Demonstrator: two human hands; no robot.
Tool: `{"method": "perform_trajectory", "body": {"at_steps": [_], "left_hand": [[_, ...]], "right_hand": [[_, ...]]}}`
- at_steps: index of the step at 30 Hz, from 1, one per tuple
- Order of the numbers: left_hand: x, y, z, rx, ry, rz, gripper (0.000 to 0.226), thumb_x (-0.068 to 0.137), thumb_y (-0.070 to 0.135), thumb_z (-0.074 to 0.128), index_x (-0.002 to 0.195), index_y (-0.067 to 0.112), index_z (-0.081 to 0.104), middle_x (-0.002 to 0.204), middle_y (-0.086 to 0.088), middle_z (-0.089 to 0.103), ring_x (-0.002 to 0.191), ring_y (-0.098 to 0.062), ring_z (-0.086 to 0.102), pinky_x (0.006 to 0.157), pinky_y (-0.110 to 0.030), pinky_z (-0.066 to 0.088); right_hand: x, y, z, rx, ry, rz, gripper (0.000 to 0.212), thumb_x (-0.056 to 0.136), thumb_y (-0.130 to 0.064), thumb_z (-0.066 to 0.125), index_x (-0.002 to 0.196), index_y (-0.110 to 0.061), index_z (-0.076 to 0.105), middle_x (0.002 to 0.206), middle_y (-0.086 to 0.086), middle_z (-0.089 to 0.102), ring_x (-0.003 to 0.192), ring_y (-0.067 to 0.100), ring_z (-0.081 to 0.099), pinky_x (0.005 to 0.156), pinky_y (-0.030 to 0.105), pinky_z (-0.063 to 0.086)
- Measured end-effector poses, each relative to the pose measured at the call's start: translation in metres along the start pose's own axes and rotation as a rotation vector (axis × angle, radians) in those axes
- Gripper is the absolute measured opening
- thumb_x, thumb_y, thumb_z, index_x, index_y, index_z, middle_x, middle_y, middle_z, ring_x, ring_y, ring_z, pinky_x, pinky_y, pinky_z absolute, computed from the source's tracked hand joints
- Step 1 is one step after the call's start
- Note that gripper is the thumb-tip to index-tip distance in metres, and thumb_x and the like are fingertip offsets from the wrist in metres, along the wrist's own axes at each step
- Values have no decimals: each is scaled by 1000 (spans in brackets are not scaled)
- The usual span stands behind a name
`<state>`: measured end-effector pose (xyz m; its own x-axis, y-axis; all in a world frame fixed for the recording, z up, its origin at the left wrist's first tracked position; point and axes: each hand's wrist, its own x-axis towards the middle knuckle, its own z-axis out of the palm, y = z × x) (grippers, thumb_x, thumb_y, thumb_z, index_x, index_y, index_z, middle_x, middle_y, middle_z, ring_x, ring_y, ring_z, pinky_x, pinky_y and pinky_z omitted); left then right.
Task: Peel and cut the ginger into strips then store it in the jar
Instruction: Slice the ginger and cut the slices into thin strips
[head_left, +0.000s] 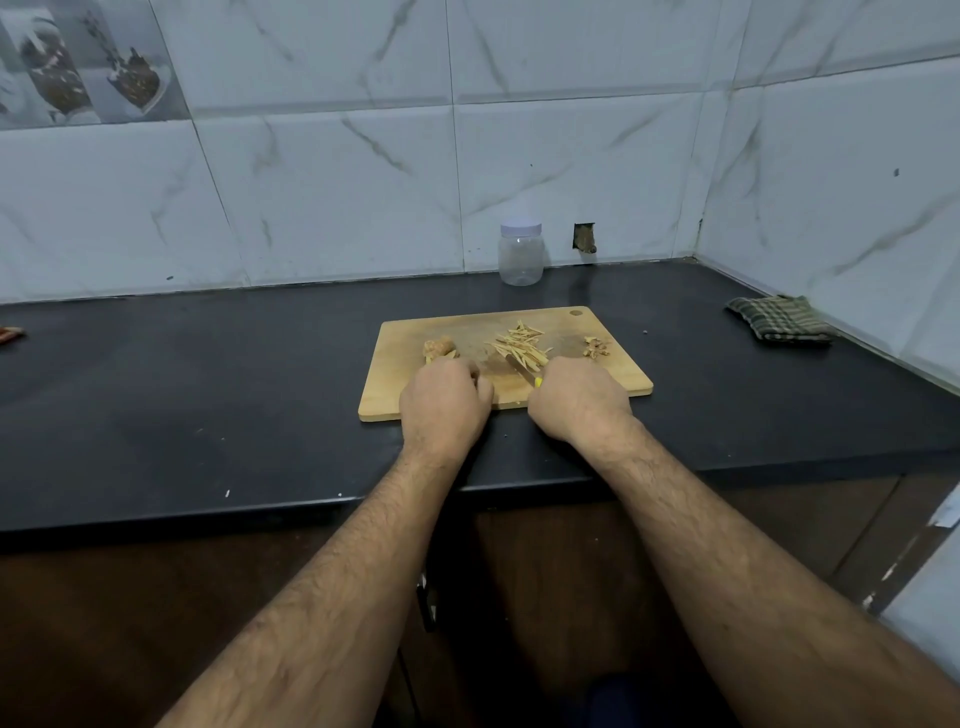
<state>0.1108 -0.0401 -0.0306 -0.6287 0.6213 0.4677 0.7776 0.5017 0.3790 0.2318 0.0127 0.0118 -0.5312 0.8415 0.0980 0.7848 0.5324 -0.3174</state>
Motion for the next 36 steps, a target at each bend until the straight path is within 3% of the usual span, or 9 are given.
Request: {"method": "perform_trajectory", "body": {"at_steps": [4,10,14,17,19,24,27,32,36], "left_hand": [[2,-5,-3,-89,72,-139,22,92,24,55,104,21,73,94,1,72,89,-23,65,73,-33,50],[5,-9,-2,-122,96,-213,23,95,27,58,112,23,72,102,0,70,95,-24,64,81,-36,51],[10,-12,-4,-176,81,-264,28,96,23,55,118,31,70,104,2,72,95,-24,64,74,-30,47],[18,-18,-11,-161,58,-284,27,97,22,55,116,30,71,107,-1,71,100,-26,62,73,-29,40],[27,-22,-13,-131,-1,-203,28,97,19,54,116,29,72,111,-1,71,106,-26,62,76,-28,40],[51,-24,-3,11,-215,13,31,98,29,55,126,23,67,127,0,67,117,-23,61,97,-36,50],[55,-24,0,81,-246,55,29,96,22,52,118,25,71,122,-1,69,111,-26,62,94,-38,52],[56,-27,5,105,-237,71,29,87,8,52,80,30,70,100,7,72,93,-22,64,70,-29,48],[54,-25,3,73,-198,78,25,91,15,56,94,28,77,105,5,72,98,-22,65,80,-34,53]], "right_hand": [[1,-4,4,2,-16,-18,4,93,-17,50,92,-15,53,86,3,52,82,25,51,69,32,43],[3,0,0,49,-88,7,17,90,-10,42,76,-12,52,72,5,64,64,23,64,58,28,47],[3,-8,2,91,-86,-15,21,91,-11,43,71,-14,47,71,5,60,75,28,64,60,28,46],[6,-13,9,124,-88,-23,16,91,-14,44,76,-14,50,81,6,65,79,28,67,67,31,52],[9,-14,13,148,-83,-13,12,92,-16,44,84,-14,53,86,6,67,79,27,69,67,32,54],[16,-7,21,172,-75,-3,16,94,-21,42,86,-15,55,88,7,69,82,27,66,59,30,41],[18,-5,25,175,-52,0,20,96,-26,42,90,-16,58,88,7,70,83,27,67,61,31,41],[19,-3,29,148,17,-7,26,99,-29,41,105,-15,63,90,3,64,84,24,61,63,31,39],[14,-3,28,121,51,-11,31,101,-30,40,113,-14,63,92,2,56,83,23,52,66,31,39]]}}
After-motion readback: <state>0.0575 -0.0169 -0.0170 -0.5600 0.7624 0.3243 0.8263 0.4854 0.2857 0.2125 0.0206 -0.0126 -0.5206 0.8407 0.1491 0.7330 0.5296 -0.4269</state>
